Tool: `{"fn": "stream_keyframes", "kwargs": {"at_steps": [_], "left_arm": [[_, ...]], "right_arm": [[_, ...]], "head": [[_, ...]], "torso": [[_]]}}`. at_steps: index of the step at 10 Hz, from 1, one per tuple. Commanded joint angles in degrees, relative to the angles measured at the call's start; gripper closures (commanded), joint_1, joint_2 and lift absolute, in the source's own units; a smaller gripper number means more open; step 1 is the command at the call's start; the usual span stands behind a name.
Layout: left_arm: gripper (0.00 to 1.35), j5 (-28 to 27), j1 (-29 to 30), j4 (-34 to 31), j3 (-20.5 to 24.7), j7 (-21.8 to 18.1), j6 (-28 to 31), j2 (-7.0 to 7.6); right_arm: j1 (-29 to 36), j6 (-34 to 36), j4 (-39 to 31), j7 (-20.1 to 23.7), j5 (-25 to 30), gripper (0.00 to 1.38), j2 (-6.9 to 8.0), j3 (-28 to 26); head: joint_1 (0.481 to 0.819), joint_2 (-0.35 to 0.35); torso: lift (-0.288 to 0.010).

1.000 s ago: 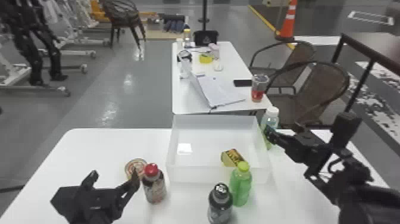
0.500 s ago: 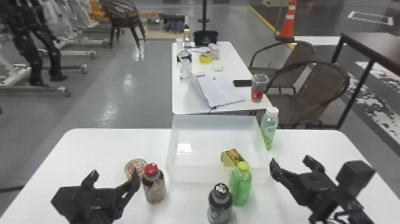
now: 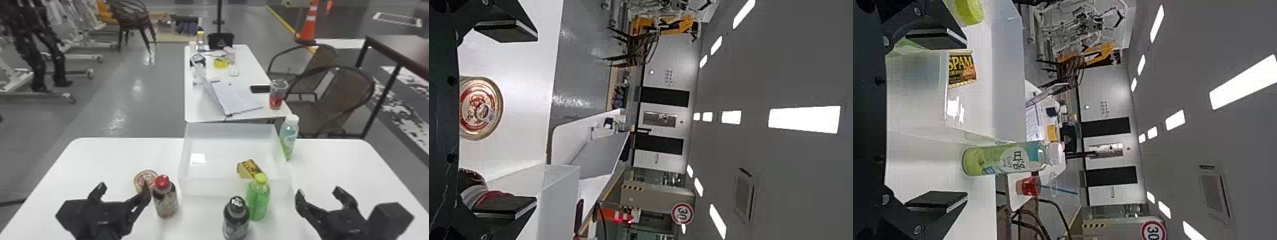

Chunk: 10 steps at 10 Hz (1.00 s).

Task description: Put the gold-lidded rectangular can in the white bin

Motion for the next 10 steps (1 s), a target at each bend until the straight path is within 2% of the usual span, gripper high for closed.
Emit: {"fn": "stream_keyframes", "kwargs": {"at_steps": [1,3,4,10], "left_arm": [[0.14,-0.1,-0.1,0.0,-0.2,0.0,0.0,-0.15],[0.14,-0.2,-0.2,0.2,-0.4,0.1,0.0,0.00],[0.14,-0.2,-0.2,0.2,-0.4,0.1,0.0,0.00],[0.14,-0.1,-0.2,0.2,-0.6,0.3,-0.1,0.44]], "right_arm": [[1.0,-0.1,-0.5,0.1,-0.3,0.21,0.16,0.1],[3.1,-0.1,-2.0,-0.3,-0.3,0.22,0.69,0.8],[3.0,-0.3,-1.6,-0.5,0.1,0.22,1.57,0.9],[2.8,-1.0,-2.0,-1.5,0.8,0.22,1.48,0.7]], "head": [[0.549,0.000],[0.549,0.000],[0.549,0.000],[0.549,0.000]], "torso": [[-0.100],[-0.100],[-0.100],[-0.100]]}}
